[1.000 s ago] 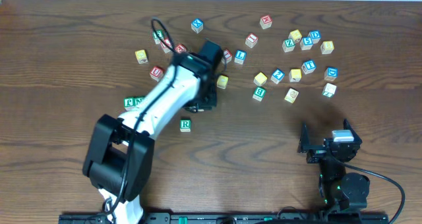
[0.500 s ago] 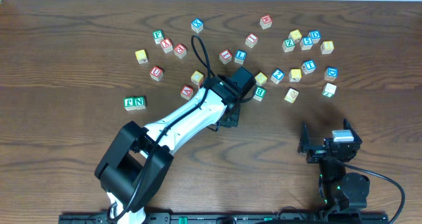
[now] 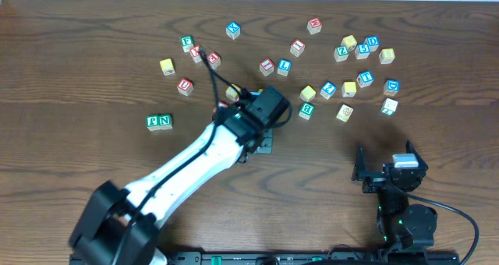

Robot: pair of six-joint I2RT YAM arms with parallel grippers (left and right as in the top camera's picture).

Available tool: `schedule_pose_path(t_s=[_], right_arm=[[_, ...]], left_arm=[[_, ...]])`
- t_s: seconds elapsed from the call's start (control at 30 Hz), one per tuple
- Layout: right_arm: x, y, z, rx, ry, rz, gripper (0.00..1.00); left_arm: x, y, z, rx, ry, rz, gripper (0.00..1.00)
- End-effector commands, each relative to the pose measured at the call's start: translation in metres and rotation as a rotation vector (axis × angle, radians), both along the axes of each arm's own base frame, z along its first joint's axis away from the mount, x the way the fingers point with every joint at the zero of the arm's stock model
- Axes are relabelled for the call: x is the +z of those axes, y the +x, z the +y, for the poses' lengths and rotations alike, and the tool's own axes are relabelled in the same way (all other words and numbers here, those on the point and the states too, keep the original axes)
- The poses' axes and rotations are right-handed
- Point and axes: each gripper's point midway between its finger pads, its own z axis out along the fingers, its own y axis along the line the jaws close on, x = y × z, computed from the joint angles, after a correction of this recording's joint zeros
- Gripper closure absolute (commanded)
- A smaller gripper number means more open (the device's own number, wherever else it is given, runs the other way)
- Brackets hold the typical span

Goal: Spell out ROBOT
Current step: 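Carry the O block beside the R block and lower it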

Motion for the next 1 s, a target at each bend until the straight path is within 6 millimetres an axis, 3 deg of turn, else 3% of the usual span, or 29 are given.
schedule_pose_path(t_s=[0.0, 0.37, 0.6, 0.97], right_arm=[[-0.001, 0.0, -0.003, -0.016, 0.008, 0.001, 0.01], [-0.001, 0.0, -0.003, -0.016, 0.008, 0.001, 0.01], [-0.001, 0.0, -0.003, -0.016, 0.008, 0.001, 0.01], [-0.001, 0.0, -0.003, -0.016, 0.008, 0.001, 0.01]], left_arm=[[-0.001, -0.006, 0.011, 0.028, -0.005, -0.025, 0.92], [-0.026, -0.019, 0.024, 0.15, -0.007, 0.024, 0.92], [-0.032, -0.016, 0.033, 0.2, 0.001, 0.043, 0.92], [-0.061, -0.02, 0.043, 0.223, 0.023, 0.162, 0.92]])
